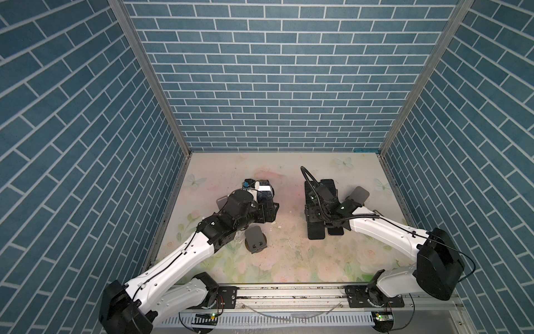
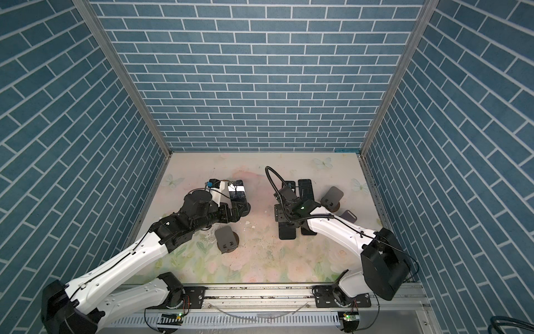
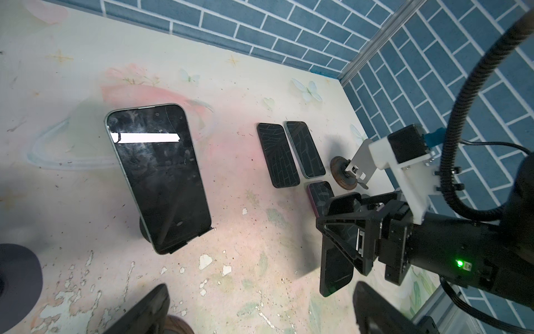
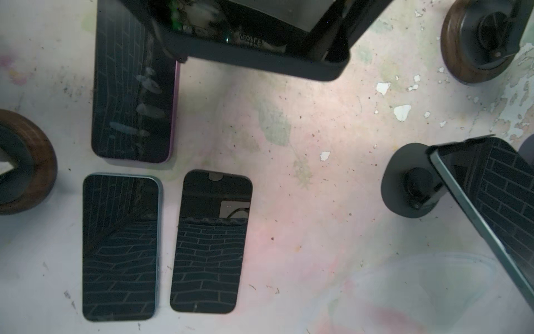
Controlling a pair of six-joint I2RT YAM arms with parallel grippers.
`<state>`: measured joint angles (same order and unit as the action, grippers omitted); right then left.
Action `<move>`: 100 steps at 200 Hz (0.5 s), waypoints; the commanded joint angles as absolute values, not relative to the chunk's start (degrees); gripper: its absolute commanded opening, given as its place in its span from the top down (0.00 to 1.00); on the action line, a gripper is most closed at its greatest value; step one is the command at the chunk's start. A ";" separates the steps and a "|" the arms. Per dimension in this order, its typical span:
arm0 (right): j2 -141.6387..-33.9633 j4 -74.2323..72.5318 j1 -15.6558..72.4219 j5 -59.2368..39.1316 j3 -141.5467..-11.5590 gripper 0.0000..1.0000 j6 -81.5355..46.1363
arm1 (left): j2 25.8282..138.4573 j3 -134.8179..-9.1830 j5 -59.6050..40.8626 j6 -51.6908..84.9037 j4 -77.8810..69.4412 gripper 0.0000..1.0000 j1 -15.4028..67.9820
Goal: Remove the phone from the phone stand
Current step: 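Lower the dark phone beside the purple-edged phone while the left arm moves inward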
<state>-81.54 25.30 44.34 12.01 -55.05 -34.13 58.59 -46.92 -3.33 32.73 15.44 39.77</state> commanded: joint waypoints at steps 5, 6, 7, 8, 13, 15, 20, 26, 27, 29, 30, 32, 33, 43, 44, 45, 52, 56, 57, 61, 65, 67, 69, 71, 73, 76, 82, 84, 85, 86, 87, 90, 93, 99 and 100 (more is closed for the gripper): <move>-79.88 25.03 42.19 8.12 -52.49 0.38 -34.02 | 60.04 -48.62 -1.54 31.68 13.67 0.00 41.46; -79.93 25.00 42.10 8.01 -52.43 0.38 -33.97 | 60.08 -48.65 -1.52 31.66 13.65 0.00 41.56; -79.95 24.98 42.01 7.92 -52.36 0.38 -33.95 | 60.19 -48.63 -1.51 31.69 13.59 0.00 41.61; -79.97 24.93 41.92 7.83 -52.29 0.38 -33.94 | 60.24 -48.66 -1.46 31.71 13.56 0.00 41.68; -80.13 24.64 41.58 7.20 -52.02 0.38 -33.93 | 60.54 -48.72 -1.41 31.74 13.30 0.00 42.03; -80.19 24.49 41.31 6.96 -51.79 0.38 -33.93 | 60.77 -48.72 -1.41 31.80 13.21 0.00 42.08; -80.40 24.28 40.85 6.23 -51.48 0.38 -33.88 | 61.22 -48.78 -1.32 31.82 13.04 0.00 42.33; -80.63 23.83 40.35 5.48 -51.11 0.38 -33.93 | 61.63 -48.82 -1.29 31.82 12.85 0.00 42.66; -80.66 23.74 40.30 5.38 -51.04 0.38 -33.93 | 61.71 -48.85 -1.26 31.77 12.84 0.00 42.73; -80.74 23.60 40.11 5.17 -50.88 0.38 -33.93 | 61.88 -48.86 -1.24 31.87 12.83 0.00 42.87; -80.80 23.49 40.05 5.09 -50.80 0.38 -33.88 | 61.96 -48.86 -1.23 31.89 12.83 0.00 42.88; -80.89 23.41 39.92 4.92 -50.69 0.38 -33.89 | 62.12 -48.91 -1.17 31.90 12.83 0.00 42.95; -80.92 23.26 39.87 4.83 -50.61 0.38 -33.91 | 62.26 -48.93 -1.15 31.90 12.79 0.00 43.01; -81.40 22.69 39.26 4.10 -50.13 0.37 -33.76 | 63.10 -49.26 -0.99 31.84 12.74 0.00 43.45; -81.44 22.60 39.23 4.03 -50.11 0.37 -33.76 | 63.15 -49.28 -0.98 31.87 12.74 0.00 43.48; -81.50 22.50 39.22 3.99 -50.06 0.37 -33.75 | 63.21 -49.30 -0.97 31.89 12.74 0.00 43.54; -81.87 22.19 38.71 3.63 -49.85 0.37 -33.54 | 63.76 -49.54 -0.89 31.83 12.74 0.00 43.85; -82.18 22.11 38.56 3.41 -49.90 0.37 -33.37 | 64.01 -49.65 -0.88 31.82 12.74 0.00 43.94; -82.27 22.08 38.49 3.38 -49.87 0.37 -33.34 | 64.08 -49.70 -0.88 31.82 12.74 0.00 43.99; -82.49 22.00 38.34 3.20 -49.75 0.37 -33.24 | 64.31 -49.81 -0.88 31.82 12.74 0.00 44.07; -82.80 21.88 38.04 2.92 -49.79 0.37 -33.08 | 64.61 -49.98 -0.88 31.74 12.74 0.00 44.18; -82.90 21.79 37.94 2.80 -49.71 0.37 -32.99 | 64.76 -50.05 -0.88 31.73 12.74 0.00 44.25; -82.97 21.73 37.83 2.61 -49.67 0.37 -32.90 | 64.92 -50.13 -0.88 31.69 12.74 0.00 44.28; -83.10 21.58 37.74 2.50 -49.66 0.37 -32.81 | 65.01 -50.17 -0.88 31.65 12.74 0.00 44.34; -83.24 21.48 37.60 2.43 -49.66 0.37 -32.75 | 65.14 -50.23 -0.88 31.64 12.74 0.00 44.37; -83.48 21.36 37.47 2.27 -49.67 0.37 -32.62 | 65.34 -50.33 -0.88 31.64 12.74 0.00 44.46; -83.89 21.08 37.20 1.89 -49.59 0.37 -32.44 | 65.63 -50.51 -0.83 31.52 12.82 0.00 44.55; -84.06 20.98 37.07 1.68 -49.62 0.37 -32.37 | 65.78 -50.53 -0.87 31.55 12.78 0.00 44.56; -84.13 20.95 37.04 1.59 -49.60 0.37 -32.36 | 65.81 -50.53 -0.83 31.55 12.76 0.00 44.56; -84.21 20.93 36.98 1.50 -49.58 0.37 -32.35 | 65.86 -50.54 -0.81 31.55 12.75 0.00 44.60; -84.25 20.84 36.94 1.45 -49.58 0.37 -32.30 | 65.89 -50.58 -0.80 31.55 12.75 0.00 44.63; -84.55 20.71 36.80 1.23 -49.57 0.37 -32.20 | 65.96 -50.62 -0.79 31.55 12.76 0.00 44.69; -84.77 20.58 36.59 1.07 -49.61 0.37 -32.05 | 66.07 -50.67 -0.79 31.55 12.75 0.00 44.65; -85.22 20.40 36.50 0.81 -49.65 0.37 -31.83 | 66.26 -50.71 -0.79 31.64 12.74 0.00 44.74; -85.37 20.35 36.49 0.76 -49.65 0.37 -31.78 | 66.35 -50.71 -0.79 31.64 12.74 0.00 44.74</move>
